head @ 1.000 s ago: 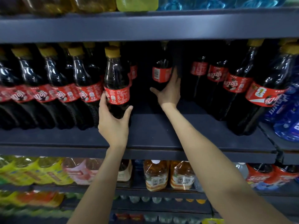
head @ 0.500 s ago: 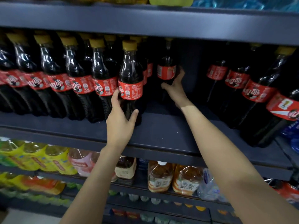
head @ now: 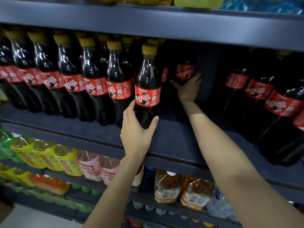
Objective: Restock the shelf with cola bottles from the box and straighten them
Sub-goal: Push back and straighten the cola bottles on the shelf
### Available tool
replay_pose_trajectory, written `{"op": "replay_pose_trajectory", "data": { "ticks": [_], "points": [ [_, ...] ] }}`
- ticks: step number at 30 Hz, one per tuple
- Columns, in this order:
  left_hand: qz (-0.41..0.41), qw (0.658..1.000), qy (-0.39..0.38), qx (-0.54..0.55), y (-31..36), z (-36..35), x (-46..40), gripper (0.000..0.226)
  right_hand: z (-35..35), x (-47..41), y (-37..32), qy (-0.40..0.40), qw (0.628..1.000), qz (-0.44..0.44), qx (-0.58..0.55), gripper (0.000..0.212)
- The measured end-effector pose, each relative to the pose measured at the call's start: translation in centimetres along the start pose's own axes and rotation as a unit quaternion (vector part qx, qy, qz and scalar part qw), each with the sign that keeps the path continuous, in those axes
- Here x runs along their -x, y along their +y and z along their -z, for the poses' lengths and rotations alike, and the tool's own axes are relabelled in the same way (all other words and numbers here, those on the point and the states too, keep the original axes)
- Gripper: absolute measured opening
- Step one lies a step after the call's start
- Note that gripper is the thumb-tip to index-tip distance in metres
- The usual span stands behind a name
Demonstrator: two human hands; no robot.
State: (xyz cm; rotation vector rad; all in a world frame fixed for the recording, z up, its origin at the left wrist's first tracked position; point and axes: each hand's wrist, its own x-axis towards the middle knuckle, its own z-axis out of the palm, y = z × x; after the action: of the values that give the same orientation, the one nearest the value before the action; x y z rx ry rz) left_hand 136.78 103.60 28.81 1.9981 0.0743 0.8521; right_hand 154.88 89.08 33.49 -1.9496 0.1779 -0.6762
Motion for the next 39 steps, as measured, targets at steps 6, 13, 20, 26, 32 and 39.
{"op": "replay_pose_trajectory", "data": {
  "ticks": [6, 13, 20, 26, 32, 39],
  "points": [
    [-0.008, 1.0, -0.018, 0.02, -1.0, 0.1, 0.2, 0.081, 1.4, 0.2, 1.7, -0.101, 0.991, 0.076, -0.035, 0.094],
    [-0.048, 0.993, 0.094, -0.057, -1.1, -1.8, 0.5, 0.076, 0.4, -0.3, 0.6, -0.073, 0.994, 0.077, -0.022, 0.096],
    [-0.04, 0.991, 0.098, -0.084, -0.9, -1.4, 0.1, 0.077, 0.1, 0.1, -0.3, -0.063, 0.995, 0.071, 0.034, 0.102],
    [-0.055, 0.99, 0.099, -0.087, -0.8, -1.2, 0.2, 0.082, 0.0, 0.7, -0.2, -0.082, 0.993, 0.061, 0.052, 0.101],
    [-0.117, 0.979, 0.126, -0.108, -0.7, -1.5, 0.5, 0.076, 4.1, 4.1, 0.0, -0.112, 0.989, 0.073, 0.067, 0.086],
    [-0.367, 0.93, -0.008, 0.016, 4.0, -4.0, 1.8, 0.029, 15.1, 11.2, 1.1, -0.127, 0.989, 0.062, 0.036, 0.036]
  ]
}}
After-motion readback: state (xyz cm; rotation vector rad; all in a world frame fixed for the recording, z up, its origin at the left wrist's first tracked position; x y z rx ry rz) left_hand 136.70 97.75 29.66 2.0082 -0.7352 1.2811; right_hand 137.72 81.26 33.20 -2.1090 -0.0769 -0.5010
